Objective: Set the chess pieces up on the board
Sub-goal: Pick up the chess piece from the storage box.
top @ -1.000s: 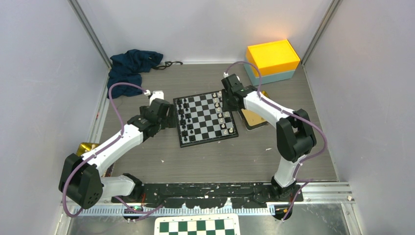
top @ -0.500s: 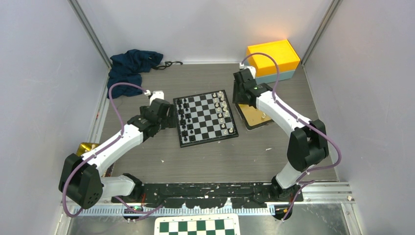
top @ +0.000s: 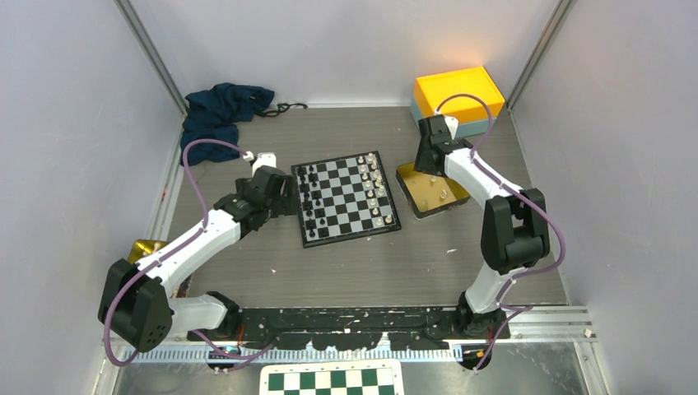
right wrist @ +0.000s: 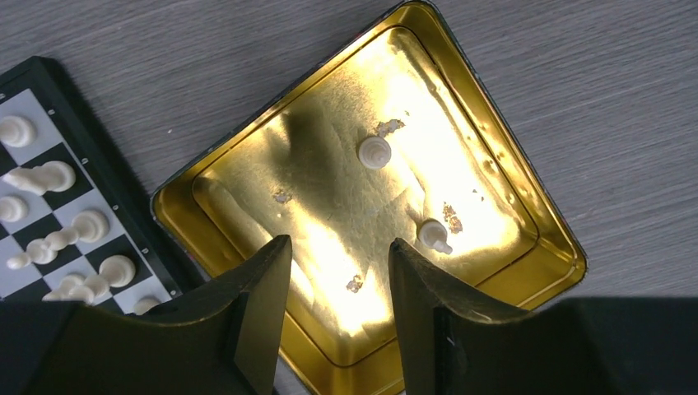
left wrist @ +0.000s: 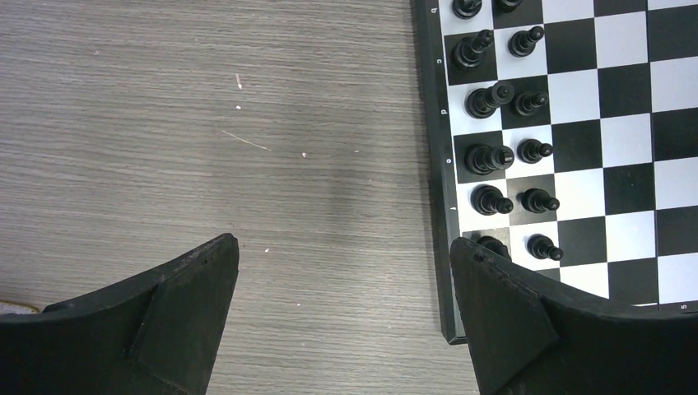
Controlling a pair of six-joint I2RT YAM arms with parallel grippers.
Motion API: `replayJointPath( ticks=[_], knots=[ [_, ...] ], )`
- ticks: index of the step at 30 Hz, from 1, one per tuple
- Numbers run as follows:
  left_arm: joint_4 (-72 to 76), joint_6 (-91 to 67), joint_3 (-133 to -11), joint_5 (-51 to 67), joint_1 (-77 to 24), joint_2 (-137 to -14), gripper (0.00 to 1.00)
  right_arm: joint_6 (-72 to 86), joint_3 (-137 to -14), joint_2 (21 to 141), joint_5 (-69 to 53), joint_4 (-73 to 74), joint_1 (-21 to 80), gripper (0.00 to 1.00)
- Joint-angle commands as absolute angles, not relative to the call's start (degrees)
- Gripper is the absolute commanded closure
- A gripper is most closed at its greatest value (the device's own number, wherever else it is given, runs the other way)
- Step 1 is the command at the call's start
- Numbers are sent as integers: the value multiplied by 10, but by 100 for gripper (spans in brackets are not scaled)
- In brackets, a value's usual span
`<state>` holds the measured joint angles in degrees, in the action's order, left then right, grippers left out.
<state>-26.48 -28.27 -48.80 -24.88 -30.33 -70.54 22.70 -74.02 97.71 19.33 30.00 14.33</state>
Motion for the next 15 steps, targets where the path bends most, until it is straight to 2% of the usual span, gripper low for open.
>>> replayJointPath(
  ticks=[1,15],
  knots=[
    [-257,-286,-493,-253,-306,-689,0,236,-746,996,201,262,131,47],
    [-256,-279,-501,-257,-306,-698,0,236,-770,1052,191,248,105,48]
  ],
)
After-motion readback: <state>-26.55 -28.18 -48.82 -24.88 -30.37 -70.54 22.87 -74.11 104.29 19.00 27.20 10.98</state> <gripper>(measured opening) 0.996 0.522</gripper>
